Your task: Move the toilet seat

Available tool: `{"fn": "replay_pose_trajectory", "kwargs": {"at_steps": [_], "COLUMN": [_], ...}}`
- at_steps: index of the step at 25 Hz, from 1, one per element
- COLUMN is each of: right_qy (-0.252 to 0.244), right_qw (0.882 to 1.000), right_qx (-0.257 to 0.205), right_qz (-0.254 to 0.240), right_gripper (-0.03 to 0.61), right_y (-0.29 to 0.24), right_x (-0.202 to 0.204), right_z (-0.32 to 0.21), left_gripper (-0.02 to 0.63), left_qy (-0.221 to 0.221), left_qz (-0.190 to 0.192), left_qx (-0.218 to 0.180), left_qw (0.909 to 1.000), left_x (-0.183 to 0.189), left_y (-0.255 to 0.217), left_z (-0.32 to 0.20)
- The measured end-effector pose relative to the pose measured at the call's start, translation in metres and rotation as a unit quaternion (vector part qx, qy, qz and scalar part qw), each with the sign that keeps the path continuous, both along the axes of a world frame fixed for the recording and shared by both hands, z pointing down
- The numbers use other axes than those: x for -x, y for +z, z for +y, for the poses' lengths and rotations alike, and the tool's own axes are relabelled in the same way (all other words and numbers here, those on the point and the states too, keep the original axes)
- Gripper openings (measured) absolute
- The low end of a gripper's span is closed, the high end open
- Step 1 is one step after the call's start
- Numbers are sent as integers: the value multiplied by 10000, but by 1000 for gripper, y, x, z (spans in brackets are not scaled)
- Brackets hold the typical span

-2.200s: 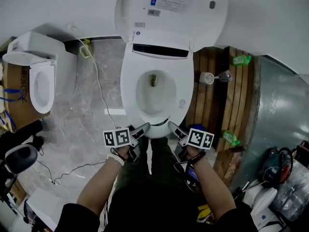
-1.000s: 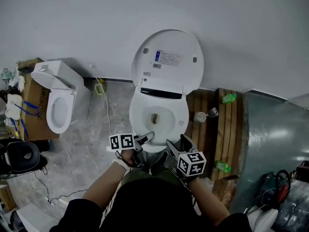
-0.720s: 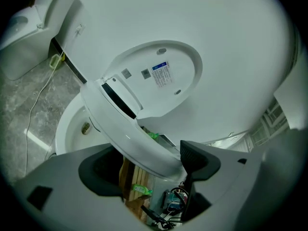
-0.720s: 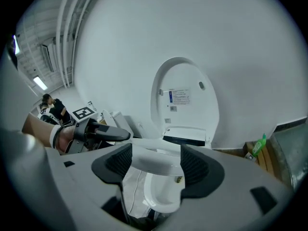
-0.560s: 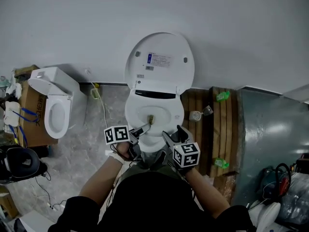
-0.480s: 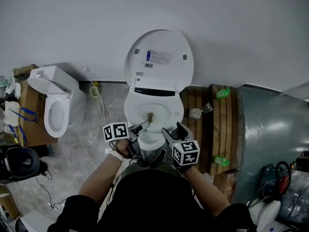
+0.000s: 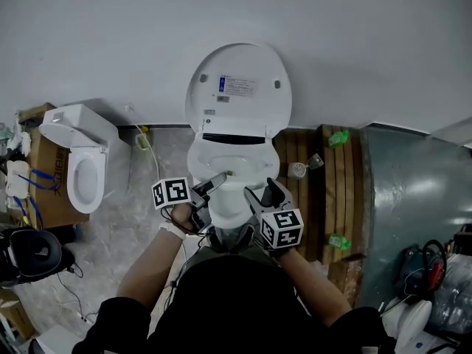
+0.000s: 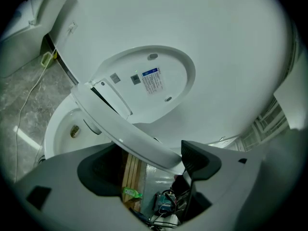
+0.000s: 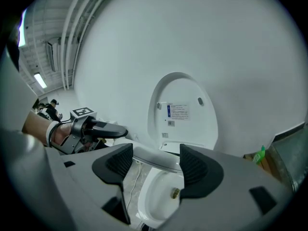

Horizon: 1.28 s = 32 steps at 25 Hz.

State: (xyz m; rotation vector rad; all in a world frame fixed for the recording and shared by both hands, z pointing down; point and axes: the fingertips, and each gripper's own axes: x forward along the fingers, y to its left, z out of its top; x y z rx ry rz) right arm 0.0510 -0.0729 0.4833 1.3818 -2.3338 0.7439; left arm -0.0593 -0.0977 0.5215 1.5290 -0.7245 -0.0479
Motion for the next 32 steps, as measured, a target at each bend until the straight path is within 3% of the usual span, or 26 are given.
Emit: {"fn": "replay_pose_trajectory", "kwargs": {"at_steps": [6,18,22,26,28,29,30,32], "right_qy": [18,542,585,585,610,629,650,676], "right_qw": [9995,9944,9926,9913,9908,9906,9905,9904], "right_qx": [-223,-668,-794,-899,-942,-954,-958,-955], "right_qz": [-208,-612,-708,-759,-753,-751,-748,-737], "right_gripper": [328,328,328,328,328,328,328,328], "right_y": [-10,-36,-45,-52,-54,-55,-55,-57], "right_x": [-1,-9,-11,-12,-13,-13,-13,-12], "right_z": [-17,-68,-87,-104,-110,-112,-115,-119], "left_gripper": [365,364,364,362,362,362,362,362], "left_qy": [-117,-525,-462,-434,-248,-104,63,401], "left_qz": [166,418,191,-367,-983,-1418,-1922,-2941], "left_qx": [-91,-445,-722,-1213,-1582,-1803,-2063,-2645], "left_qw": [9998,9968,9961,9910,9822,9733,9594,9176], "left_x": [1,3,2,6,8,9,11,15], "left_y": [-10,-37,-50,-73,-80,-81,-80,-80], "left_z": [-14,-58,-68,-73,-74,-74,-75,-81]}}
